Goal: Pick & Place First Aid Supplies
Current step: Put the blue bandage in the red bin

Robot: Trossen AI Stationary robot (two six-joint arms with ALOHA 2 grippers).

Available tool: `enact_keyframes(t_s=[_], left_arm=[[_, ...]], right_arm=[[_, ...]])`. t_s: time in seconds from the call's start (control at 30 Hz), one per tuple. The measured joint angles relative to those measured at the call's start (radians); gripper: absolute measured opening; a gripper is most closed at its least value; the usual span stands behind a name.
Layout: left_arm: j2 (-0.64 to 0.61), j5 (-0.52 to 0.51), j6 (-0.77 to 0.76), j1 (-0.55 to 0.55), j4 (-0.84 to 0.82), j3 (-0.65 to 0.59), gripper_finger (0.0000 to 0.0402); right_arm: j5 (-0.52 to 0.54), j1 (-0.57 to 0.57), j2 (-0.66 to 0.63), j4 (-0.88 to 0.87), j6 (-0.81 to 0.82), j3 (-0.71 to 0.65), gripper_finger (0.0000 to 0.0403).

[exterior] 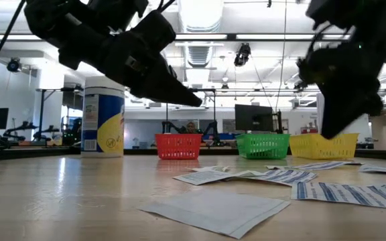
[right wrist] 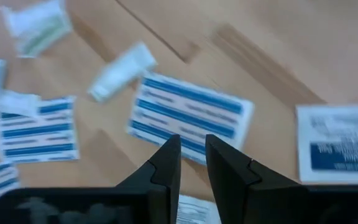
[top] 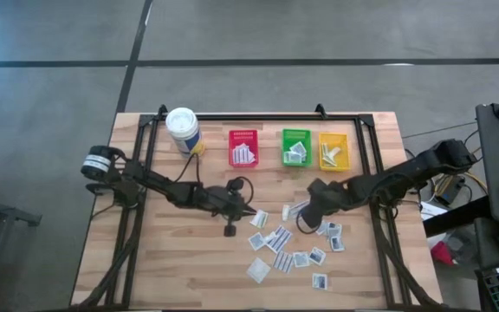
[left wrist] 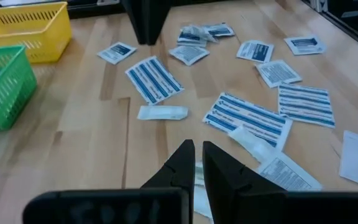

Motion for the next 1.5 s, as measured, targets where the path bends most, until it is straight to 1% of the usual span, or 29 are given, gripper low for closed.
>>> enact_keyframes(t_s=[0.23, 0.4, 0.57, 0.63, 0.7, 0.83, 1.03, 1.2, 1.33, 1.5], left_arm=[[0.000, 0.046, 0.019, 0.039, 0.003, 0.028, 0.0030], [0.000, 0.049, 0.024, 0.048, 0.003, 0.035, 0.0030], [0.001, 0.053, 0.011, 0.047, -0.001, 0.008, 0.0030], [0.002, 0.082, 0.002, 0.047, 0.000, -0.003, 0.0030], [0.002, 0.108, -0.010, 0.046, -0.003, -0.012, 0.0030], [0.002, 0.109, -0.011, 0.046, -0.008, -0.024, 0.0030], [0.002, 0.109, -0.012, 0.046, -0.019, -0.027, 0.0030], [0.002, 0.109, -0.012, 0.046, -0.021, -0.027, 0.0030], [0.002, 0.109, -0.011, 0.046, -0.023, -0.027, 0.0030], [0.002, 0.109, -0.011, 0.046, -0.023, -0.027, 0.0030]], right_arm=[[-0.002, 0.001, -0.005, 0.003, 0.123, -0.070, 0.0065], [0.003, 0.001, -0.005, 0.013, 0.186, -0.104, 0.0068], [0.026, 0.000, -0.003, 0.073, 0.224, -0.143, 0.0073], [0.026, 0.000, -0.003, 0.095, 0.238, -0.159, 0.0073], [0.027, 0.000, -0.003, 0.094, 0.258, -0.166, 0.0072], [0.029, 0.000, -0.003, 0.096, 0.263, -0.168, 0.0071], [0.027, 0.000, -0.003, 0.116, 0.258, -0.168, 0.0090], [-0.019, 0.000, -0.003, 0.117, 0.263, -0.170, 0.0109], [-0.024, -0.001, -0.003, 0.123, 0.289, -0.174, 0.0123], [-0.023, -0.001, -0.005, 0.189, 0.298, -0.197, 0.0132]])
